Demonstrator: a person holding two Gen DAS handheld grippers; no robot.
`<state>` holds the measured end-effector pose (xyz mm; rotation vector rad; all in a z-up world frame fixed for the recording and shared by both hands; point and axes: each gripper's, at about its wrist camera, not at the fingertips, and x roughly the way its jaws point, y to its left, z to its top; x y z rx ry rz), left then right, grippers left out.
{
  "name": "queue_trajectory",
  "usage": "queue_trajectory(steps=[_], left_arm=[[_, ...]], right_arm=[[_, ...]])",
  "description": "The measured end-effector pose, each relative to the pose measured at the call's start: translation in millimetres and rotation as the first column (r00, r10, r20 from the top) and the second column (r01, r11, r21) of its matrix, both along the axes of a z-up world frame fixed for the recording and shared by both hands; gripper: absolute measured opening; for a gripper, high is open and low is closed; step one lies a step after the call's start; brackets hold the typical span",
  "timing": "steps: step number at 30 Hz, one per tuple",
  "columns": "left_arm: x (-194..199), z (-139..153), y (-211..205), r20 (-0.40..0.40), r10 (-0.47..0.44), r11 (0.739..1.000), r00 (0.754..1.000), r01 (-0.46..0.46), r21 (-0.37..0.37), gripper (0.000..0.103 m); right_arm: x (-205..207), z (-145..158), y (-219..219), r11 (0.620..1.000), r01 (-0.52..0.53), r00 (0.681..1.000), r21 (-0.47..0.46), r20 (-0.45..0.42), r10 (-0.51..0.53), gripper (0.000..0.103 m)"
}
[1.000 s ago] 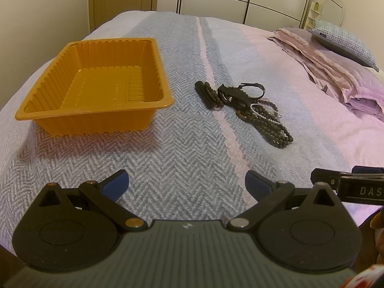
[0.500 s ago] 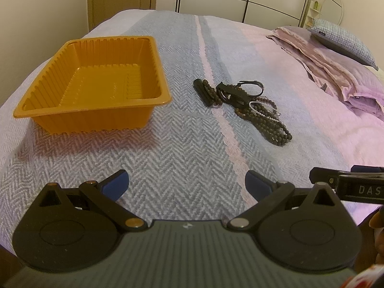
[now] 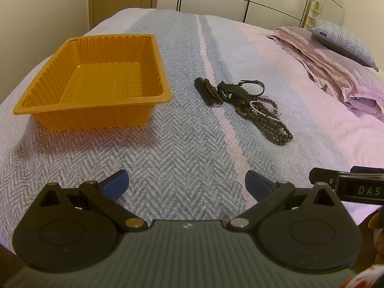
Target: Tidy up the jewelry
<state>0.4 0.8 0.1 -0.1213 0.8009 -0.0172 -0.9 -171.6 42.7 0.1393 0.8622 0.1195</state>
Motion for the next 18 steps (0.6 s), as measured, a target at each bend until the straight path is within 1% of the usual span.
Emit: queue_trajectory(steps=[13, 16, 18], left_arm=[[0.7, 0.8, 2.8, -0.001, 0.003, 1.000, 1.000, -0.003, -0.011, 0.102], [0.2, 2.5, 10.3, 0.004, 0.019, 0.998, 1.000, -0.018, -0.056, 0.102], [-2.0, 6.6, 19.6, 0.012, 0.038, 0.995, 0.999, -0.037, -0.091, 0.102]], right_arm=[[-0.1, -1.8, 1.0, 1.000, 0.001, 1.000, 0.000, 0.001, -0.001, 0.103], [0.4, -1.3, 0.9, 1.000, 0.002, 1.000, 0.013, 0.008, -0.002, 0.103], [0.0, -0.1, -1.6, 0.998, 0.001, 1.000, 0.059, 0.024, -0.003, 0.103]])
